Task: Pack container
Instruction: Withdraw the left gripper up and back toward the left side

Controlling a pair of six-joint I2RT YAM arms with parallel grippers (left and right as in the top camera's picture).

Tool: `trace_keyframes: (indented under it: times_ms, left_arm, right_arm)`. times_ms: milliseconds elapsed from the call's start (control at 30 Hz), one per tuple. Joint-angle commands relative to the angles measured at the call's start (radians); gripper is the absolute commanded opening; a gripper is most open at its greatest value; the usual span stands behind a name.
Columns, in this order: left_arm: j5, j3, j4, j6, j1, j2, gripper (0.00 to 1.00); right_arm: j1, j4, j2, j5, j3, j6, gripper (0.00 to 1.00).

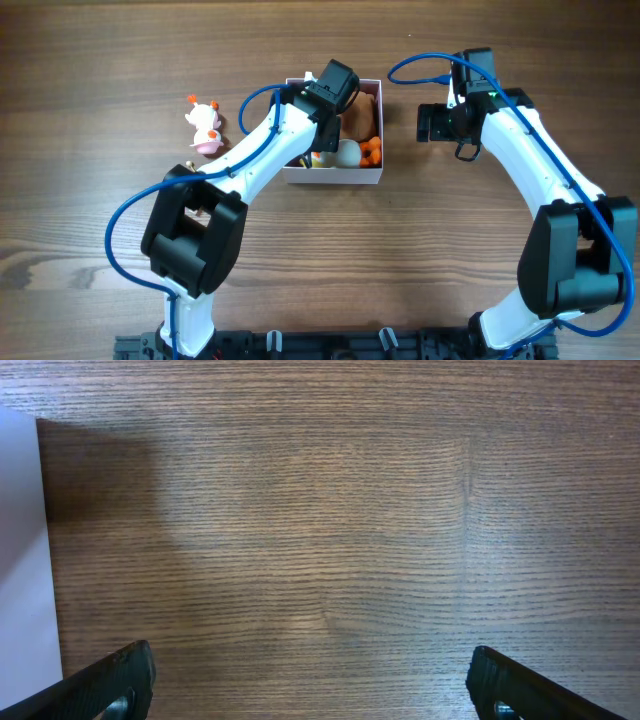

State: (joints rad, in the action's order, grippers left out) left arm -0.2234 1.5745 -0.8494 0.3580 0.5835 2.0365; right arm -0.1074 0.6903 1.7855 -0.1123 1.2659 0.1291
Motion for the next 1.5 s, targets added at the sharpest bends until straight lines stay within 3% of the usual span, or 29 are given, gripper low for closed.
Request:
trace_keyframes:
  times_ms: [0, 333, 567, 700, 967, 1267, 1467]
  left_arm:
    - [-0.040, -0.006, 0.031, 0.009, 0.001, 0.016, 0.04]
    - [-0.073, -0.006, 0.037, -0.013, 0.001, 0.015, 0.09]
    - [-0.071, -0.005, -0.023, -0.013, 0.001, 0.005, 0.04]
    - [0.008, -0.005, -0.026, -0.013, 0.001, -0.031, 0.04]
    - [0.013, -0.005, -0.034, -0.008, -0.035, -0.169, 0.04]
    - [0.014, -0.005, -0.109, -0.002, -0.334, -0.241, 0.06]
    - [0.073, -0.005, -0.061, -0.002, -0.548, -0.239, 0.05]
  right_arm:
    - [0.002, -0.002, -0.009, 0.005, 0.002, -0.011, 1.00]
    - [0.002, -0.002, -0.009, 0.005, 0.002, -0.010, 1.00]
    - [0.002, -0.002, -0.009, 0.005, 0.002, -0.010, 1.00]
    - [0.002, -0.002, -0.009, 0.005, 0.002, -0.010, 1.00]
    - [0.002, -0.002, -0.009, 0.005, 0.002, -0.010, 1.00]
    - [0.002, -0.002, -0.009, 0.005, 0.002, -0.010, 1.00]
    - [0.002, -0.002, -0.009, 0.005, 0.002, -0.011, 1.00]
